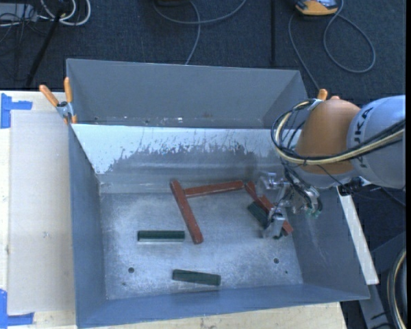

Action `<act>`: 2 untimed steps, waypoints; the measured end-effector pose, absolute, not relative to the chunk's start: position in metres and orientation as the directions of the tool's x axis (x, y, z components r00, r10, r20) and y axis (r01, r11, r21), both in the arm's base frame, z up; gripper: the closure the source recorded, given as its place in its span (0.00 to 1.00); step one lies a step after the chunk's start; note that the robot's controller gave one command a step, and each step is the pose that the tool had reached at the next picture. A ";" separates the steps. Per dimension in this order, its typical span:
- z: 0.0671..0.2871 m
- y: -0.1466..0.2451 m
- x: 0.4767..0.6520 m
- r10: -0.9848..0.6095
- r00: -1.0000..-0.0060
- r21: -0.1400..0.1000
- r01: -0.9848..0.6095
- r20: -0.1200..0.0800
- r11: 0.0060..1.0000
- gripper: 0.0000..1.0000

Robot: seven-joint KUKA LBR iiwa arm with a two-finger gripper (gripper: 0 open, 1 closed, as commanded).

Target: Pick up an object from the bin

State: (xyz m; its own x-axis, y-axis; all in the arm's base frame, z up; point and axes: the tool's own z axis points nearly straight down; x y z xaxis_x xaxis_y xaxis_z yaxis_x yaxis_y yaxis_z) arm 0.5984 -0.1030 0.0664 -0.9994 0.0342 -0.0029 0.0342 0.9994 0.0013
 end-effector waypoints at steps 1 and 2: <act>0.072 -0.101 0.599 0.029 -1.000 0.004 0.029 -0.001 1.000 1.00; 0.070 -0.102 0.598 0.027 -1.000 0.002 0.027 0.001 1.000 0.00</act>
Offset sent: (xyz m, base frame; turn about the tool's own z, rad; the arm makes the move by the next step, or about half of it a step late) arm 0.0000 0.0000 0.0000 0.0000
